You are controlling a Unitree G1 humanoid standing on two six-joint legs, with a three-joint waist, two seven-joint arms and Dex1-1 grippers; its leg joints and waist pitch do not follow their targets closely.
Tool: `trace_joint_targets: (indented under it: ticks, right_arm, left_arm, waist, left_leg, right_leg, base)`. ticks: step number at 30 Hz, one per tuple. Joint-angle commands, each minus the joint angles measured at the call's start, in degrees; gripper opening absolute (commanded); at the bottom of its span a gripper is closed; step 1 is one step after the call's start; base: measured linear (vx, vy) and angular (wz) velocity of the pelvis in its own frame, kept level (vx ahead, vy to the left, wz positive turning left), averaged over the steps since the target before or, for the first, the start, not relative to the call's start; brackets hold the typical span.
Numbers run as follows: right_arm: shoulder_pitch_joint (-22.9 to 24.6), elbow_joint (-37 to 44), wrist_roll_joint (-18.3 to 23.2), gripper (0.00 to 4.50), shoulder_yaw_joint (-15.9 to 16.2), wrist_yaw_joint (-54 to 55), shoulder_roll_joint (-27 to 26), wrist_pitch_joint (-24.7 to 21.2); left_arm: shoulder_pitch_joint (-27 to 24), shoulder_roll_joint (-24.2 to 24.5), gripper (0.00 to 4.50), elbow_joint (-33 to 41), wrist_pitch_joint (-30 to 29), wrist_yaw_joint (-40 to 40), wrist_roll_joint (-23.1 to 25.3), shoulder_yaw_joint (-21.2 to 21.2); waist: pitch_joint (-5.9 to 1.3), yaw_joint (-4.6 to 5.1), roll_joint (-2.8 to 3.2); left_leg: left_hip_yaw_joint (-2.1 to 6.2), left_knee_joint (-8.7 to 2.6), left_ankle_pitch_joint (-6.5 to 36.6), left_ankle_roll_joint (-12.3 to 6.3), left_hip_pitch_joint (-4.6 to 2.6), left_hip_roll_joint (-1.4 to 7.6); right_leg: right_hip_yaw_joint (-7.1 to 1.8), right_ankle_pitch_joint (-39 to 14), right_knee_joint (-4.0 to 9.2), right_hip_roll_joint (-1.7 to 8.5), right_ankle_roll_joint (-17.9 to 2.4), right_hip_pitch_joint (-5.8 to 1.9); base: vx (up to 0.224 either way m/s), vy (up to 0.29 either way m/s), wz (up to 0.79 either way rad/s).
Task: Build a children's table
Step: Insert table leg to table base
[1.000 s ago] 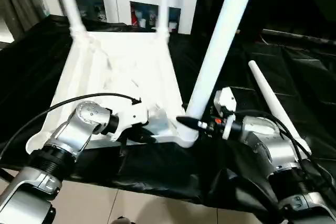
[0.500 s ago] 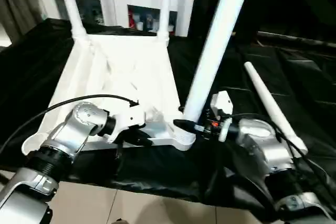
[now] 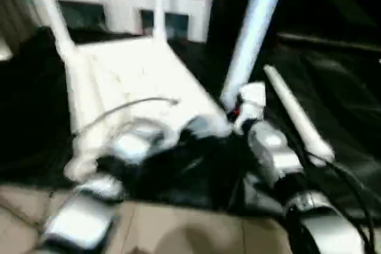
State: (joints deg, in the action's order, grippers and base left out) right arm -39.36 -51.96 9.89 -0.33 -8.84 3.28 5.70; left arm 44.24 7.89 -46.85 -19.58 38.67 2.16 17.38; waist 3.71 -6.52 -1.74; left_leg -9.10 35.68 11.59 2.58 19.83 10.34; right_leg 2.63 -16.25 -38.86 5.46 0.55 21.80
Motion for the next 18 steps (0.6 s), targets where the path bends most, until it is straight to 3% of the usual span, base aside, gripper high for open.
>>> trace_joint_targets:
  ticks: [1, 2, 3, 4, 5, 8, 10, 11, 13, 14, 15, 18]
  right_arm:
    - [3.71, -10.66, 1.33, 1.88, -2.08, 6.2, -1.63, -4.12]
    - [3.04, -11.74, 2.27, 1.88, -2.94, 7.83, -2.33, -4.21]
    - [3.04, -11.74, 2.27, 1.88, -2.94, 7.83, -2.33, -4.21]
    - [2.66, -12.17, 2.34, 1.88, -2.99, 8.31, -2.62, -4.24]
    - [2.17, -12.72, 2.28, 1.88, -3.45, 8.94, -3.03, -4.4]
    - [1.61, -13.53, 1.84, 1.88, -4.0, 9.8, -3.43, -4.21]
    - [0.63, -14.57, 0.82, 1.88, -4.23, 10.81, -3.82, -4.26]
    - [0.28, -14.91, 0.49, 1.88, -4.15, 10.87, -3.88, -4.47]
    - [-0.65, -16.08, -0.09, 1.88, -4.09, 11.22, -4.03, -4.6]
    - [-1.28, -16.8, -0.15, 1.88, -4.15, 10.94, -4.19, -4.74]
    - [-1.28, -16.8, -0.15, 1.88, -4.15, 10.94, -4.19, -4.74]
    - [-3.27, -17.38, -2.48, 1.88, -1.35, 7.33, -3.35, -6.33]
  left_arm:
    - [2.81, -0.22, 0.0, -2.54, 0.0, -10.57, -0.18, -5.18]
    - [2.91, -1.14, 0.0, -2.42, -0.6, -11.04, -0.23, -5.44]
    - [2.91, -1.14, 0.0, -2.42, -0.6, -11.04, -0.23, -5.44]
    - [2.77, -1.55, 0.0, -1.66, -1.21, -10.68, -0.31, -5.46]
    - [2.68, -1.59, 0.0, -0.99, -1.77, -9.98, -0.06, -4.99]
    - [2.89, -1.79, 0.0, -1.05, -2.18, -9.91, 0.2, -4.77]
    - [3.11, -1.55, 0.0, -1.29, -1.99, -10.07, 1.2, -4.0]
    - [3.12, -1.4, 0.0, -1.35, -1.95, -9.61, 1.37, -3.68]
    - [3.39, -1.29, 0.0, -2.04, -1.66, -8.94, 1.65, -3.16]
    - [3.54, -1.41, 0.0, -2.35, -1.39, -8.45, 1.43, -3.18]
    - [3.54, -1.41, 0.0, -2.35, -1.39, -8.45, 1.43, -3.18]
    - [2.33, 0.18, 0.0, 0.33, 0.58, -3.42, 2.62, -0.31]
  waist:
    - [-2.08, -0.69, -0.18]
    - [-2.29, 0.31, 0.44]
    - [-2.25, 1.11, 1.13]
    - [-2.24, 1.51, 0.96]
    - [-2.19, 1.72, 0.88]
    - [-2.3, 1.83, 0.94]
    - [-2.48, 1.77, 0.95]
    - [-2.69, 1.75, 0.93]
    - [-2.42, 1.91, 0.99]
    - [-2.5, 1.93, 0.62]
    - [-2.43, 1.86, 0.82]
    - [-2.49, 1.83, 0.66]
  left_leg:
    - [2.68, -4.38, 4.57, 2.12, 2.85, 1.32]
    - [1.76, -6.25, 11.72, 3.12, -0.98, 2.29]
    - [1.43, -6.93, 18.05, 3.45, -1.08, 2.29]
    - [1.3, -7.56, 21.85, 2.88, -0.62, 2.09]
    - [1.33, -7.62, 24.12, 2.64, -0.76, 1.95]
    - [1.34, -7.81, 23.38, 2.21, -0.61, 1.8]
    - [1.33, -8.11, 21.32, 2.05, -0.39, 1.93]
    - [1.21, -8.28, 19.18, 1.96, -0.27, 2.06]
    - [1.11, -8.38, 19.97, 2.26, -0.23, 2.07]
    - [1.06, -8.36, 20.12, 2.24, -0.2, 2.06]
    - [1.16, -8.47, 20.78, 2.33, -0.2, 2.07]
    - [1.29, -8.5, 21.77, 2.48, -0.28, 2.13]
  right_leg:
    - [-3.85, -38.37, 9.74, 6.61, -4.35, -3.42]
    - [-2.3, -20.21, 8.05, 2.32, -6.51, 0.27]
    - [-1.93, -12.24, 7.57, 1.66, -10.1, -0.26]
    - [-1.62, -14.65, 8.21, 1.95, -10.58, -1.11]
    - [-1.6, -19.66, 9.05, 2.39, -9.54, -0.87]
    - [-1.78, -23.28, 9.93, 2.9, -7.81, -0.84]
    - [-1.76, -21.78, 10.01, 3.0, -7.41, -1.07]
    - [-1.66, -18.33, 9.88, 2.98, -7.99, -1.29]
    - [-1.65, -18.44, 9.93, 2.95, -8.48, -1.08]
    - [-1.63, -18.96, 9.99, 2.96, -8.29, -1.17]
    - [-1.61, -20.42, 10.09, 3.08, -7.92, -1.12]
    - [-1.67, -22.75, 10.34, 3.25, -7.16, -0.89]
  base:
    - [0.063, 0.019, -0.27]
    - [-0.022, -0.022, 0.18]
    - [-0.022, -0.022, 0.18]
    - [0.0, 0.0, 0.0]
    - [0.0, 0.0, 0.0]
    - [0.0, 0.0, 0.0]
    - [0.0, 0.0, 0.0]
    - [0.0, 0.0, 0.0]
    - [0.0, 0.0, 0.0]
    - [0.0, 0.0, 0.0]
    - [0.0, 0.0, 0.0]
    - [0.0, 0.0, 0.0]
